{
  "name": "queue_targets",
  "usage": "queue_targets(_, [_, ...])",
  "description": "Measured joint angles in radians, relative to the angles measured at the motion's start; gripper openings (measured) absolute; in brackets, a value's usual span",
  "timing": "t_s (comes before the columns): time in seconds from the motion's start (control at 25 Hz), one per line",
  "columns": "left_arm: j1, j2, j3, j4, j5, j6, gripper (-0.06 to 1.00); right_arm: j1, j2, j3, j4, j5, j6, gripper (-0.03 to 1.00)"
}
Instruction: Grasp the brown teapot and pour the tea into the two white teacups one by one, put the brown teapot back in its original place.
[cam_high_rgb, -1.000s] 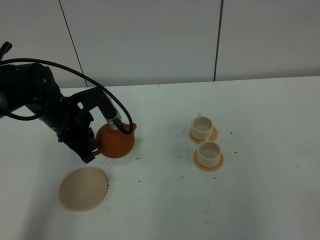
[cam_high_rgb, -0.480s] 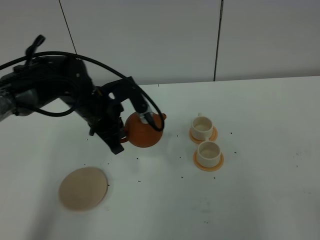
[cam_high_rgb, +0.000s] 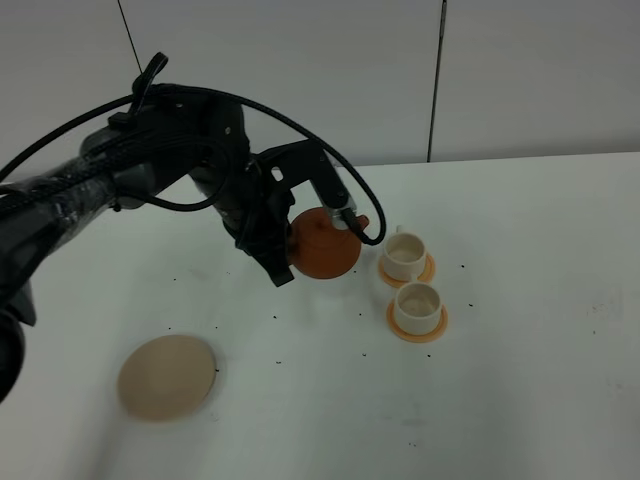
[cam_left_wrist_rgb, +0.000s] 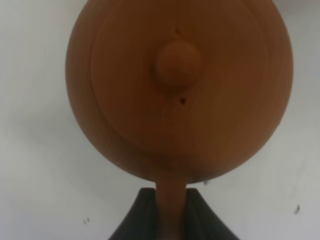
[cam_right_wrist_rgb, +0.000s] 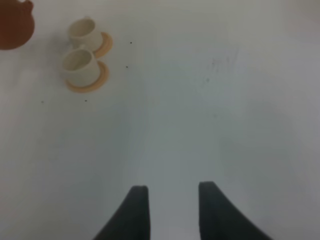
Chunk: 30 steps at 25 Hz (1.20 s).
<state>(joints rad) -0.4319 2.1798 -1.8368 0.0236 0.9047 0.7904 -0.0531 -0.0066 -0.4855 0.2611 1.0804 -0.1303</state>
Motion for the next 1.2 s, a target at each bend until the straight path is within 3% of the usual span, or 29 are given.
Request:
queue_targets(0.32, [-0.039, 0.078, -0.119, 0.124, 0.046, -0.045, 0.17, 0.000, 0.000, 0.000, 0.000, 0.000, 0.000, 0.24])
queue_targets(0.8, [-0.053, 0.082, -0.133, 0.170, 0.047, -0.050, 0.17, 0.000, 0.000, 0.000, 0.000, 0.000, 0.000, 0.24])
queue_targets(1.2, [-0.071, 0.082, -0.133, 0.226, 0.003, 0.024, 0.17, 0.000, 0.000, 0.000, 0.000, 0.000, 0.000, 0.24])
